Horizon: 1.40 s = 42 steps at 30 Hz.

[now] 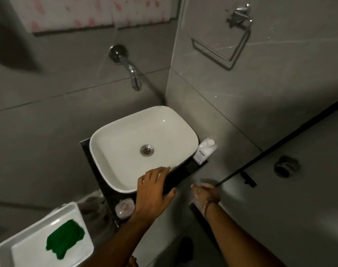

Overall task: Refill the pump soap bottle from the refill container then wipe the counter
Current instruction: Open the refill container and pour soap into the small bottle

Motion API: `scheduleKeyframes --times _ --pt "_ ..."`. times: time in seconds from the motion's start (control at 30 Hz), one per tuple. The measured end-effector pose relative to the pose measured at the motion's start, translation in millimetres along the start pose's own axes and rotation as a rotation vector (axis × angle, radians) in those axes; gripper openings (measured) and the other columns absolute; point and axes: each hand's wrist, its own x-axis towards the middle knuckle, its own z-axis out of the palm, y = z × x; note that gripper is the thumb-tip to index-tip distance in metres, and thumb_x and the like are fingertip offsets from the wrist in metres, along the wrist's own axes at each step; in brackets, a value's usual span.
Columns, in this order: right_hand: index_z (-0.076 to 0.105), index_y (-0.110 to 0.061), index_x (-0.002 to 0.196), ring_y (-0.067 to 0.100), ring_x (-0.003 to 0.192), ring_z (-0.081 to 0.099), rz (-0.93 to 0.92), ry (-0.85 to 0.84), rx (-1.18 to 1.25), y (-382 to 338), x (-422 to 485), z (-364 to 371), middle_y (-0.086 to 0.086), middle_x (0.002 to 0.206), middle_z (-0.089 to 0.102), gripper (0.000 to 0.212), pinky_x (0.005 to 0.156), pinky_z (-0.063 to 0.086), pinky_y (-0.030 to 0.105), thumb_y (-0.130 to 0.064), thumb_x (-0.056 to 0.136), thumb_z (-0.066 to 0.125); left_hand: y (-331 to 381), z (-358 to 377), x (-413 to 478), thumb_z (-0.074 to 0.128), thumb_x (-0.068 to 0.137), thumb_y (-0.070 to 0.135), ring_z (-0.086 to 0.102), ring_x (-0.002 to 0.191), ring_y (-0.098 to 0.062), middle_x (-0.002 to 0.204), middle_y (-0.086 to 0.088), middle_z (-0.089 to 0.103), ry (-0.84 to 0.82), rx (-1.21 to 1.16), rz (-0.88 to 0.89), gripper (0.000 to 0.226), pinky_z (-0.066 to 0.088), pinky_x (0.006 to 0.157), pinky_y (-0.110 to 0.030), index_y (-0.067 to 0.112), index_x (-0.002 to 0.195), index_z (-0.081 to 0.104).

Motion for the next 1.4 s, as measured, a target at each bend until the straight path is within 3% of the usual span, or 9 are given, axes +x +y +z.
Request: scheduleKeyframes --times 0.1,0.23,0.37,0.6,0.97,1.13,1.2,1.3,1.4 --pt "0.071 0.000 0.105 0.035 0.088 0.071 -0.189 0.073 -0.242 -44.9 15.6 -20.2 0.023 0.101 0.075 0.029 0.090 0.060 0.050 -0.006 0.080 0.084 34.4 24.4 47.7 0.068 0.090 0.057 0.058 0.134 -0.026 0.148 0.000 0.063 -0.085 0.042 0.008 0.071 0.045 0.105 -0.045 0.026 0.152 0.053" --pt "0.068 -0.009 0.070 0.023 0.071 0.064 -0.703 0.146 -0.681 -110.2 28.9 -29.9 0.008 0.075 0.070 0.014 0.066 0.054 0.034 -0.013 0.081 0.076 73.2 63.0 108.0 0.065 0.092 0.060 0.048 0.143 -0.026 0.156 0.000 0.054 -0.176 0.104 -0.018 0.076 0.036 0.114 -0.047 0.027 0.157 0.043" --pt "0.075 -0.023 0.108 0.023 0.103 0.070 -0.899 0.119 -1.087 -162.7 40.5 -20.0 0.000 0.111 0.075 0.020 0.089 0.059 0.038 -0.029 0.091 0.066 99.8 98.1 155.7 0.064 0.090 0.068 0.037 0.153 -0.029 0.163 -0.003 0.045 -0.227 0.152 -0.086 0.085 0.024 0.124 -0.058 0.024 0.158 0.040" --pt "0.067 -0.015 0.121 0.028 0.109 0.070 -0.894 -0.029 -1.436 -194.3 73.6 0.2 0.010 0.123 0.070 0.024 0.083 0.060 0.038 -0.025 0.104 0.054 112.7 136.7 191.6 0.062 0.089 0.073 0.019 0.163 -0.030 0.171 -0.003 0.034 -0.285 0.199 -0.179 0.087 0.007 0.130 -0.065 0.028 0.160 0.040" --pt "0.068 -0.012 0.118 0.029 0.107 0.070 -0.862 -0.086 -1.455 -198.1 86.5 14.9 0.012 0.120 0.070 0.030 0.081 0.059 0.037 -0.035 0.099 0.062 106.4 150.6 201.3 0.060 0.084 0.080 0.005 0.166 -0.032 0.176 -0.002 0.023 -0.302 0.218 -0.209 0.090 0.003 0.130 -0.067 0.033 0.159 0.043" --pt "0.068 -0.013 0.118 0.027 0.106 0.070 -0.852 -0.055 -1.475 -199.3 82.6 13.9 0.011 0.119 0.071 0.028 0.084 0.060 0.037 -0.032 0.098 0.066 100.7 151.5 204.8 0.061 0.078 0.084 0.014 0.165 -0.031 0.171 0.001 0.035 -0.249 0.205 -0.131 0.086 0.002 0.131 -0.066 0.034 0.148 0.057" --pt "0.069 -0.014 0.114 0.026 0.102 0.071 -0.843 -0.041 -1.448 -204.0 78.4 10.7 0.009 0.116 0.073 0.028 0.082 0.061 0.037 -0.034 0.094 0.070 102.3 147.8 201.4 0.060 0.075 0.084 0.031 0.158 -0.032 0.162 -0.002 0.049 -0.169 0.132 -0.111 0.086 0.009 0.130 -0.064 0.029 0.141 0.065" --pt "0.070 -0.016 0.113 0.027 0.101 0.071 -0.862 -0.063 -1.442 -221.0 62.3 -1.6 0.008 0.114 0.073 0.039 0.082 0.062 0.038 -0.044 0.087 0.074 105.9 145.2 190.6 0.063 0.072 0.080 0.062 0.131 -0.031 0.136 -0.007 0.072 0.026 -0.101 -0.080 0.083 0.040 0.119 -0.057 0.018 0.127 0.075" --pt "0.071 -0.018 0.113 0.025 0.100 0.069 -0.938 -0.192 -1.493 -247.6 37.6 -16.2 0.006 0.113 0.074 0.042 0.088 0.059 0.037 -0.049 0.085 0.072 108.0 135.4 173.9 0.069 0.067 0.075 0.067 0.103 -0.003 0.116 0.011 0.073 0.089 -0.579 -0.140 0.080 0.053 0.097 -0.024 0.022 0.128 0.072"
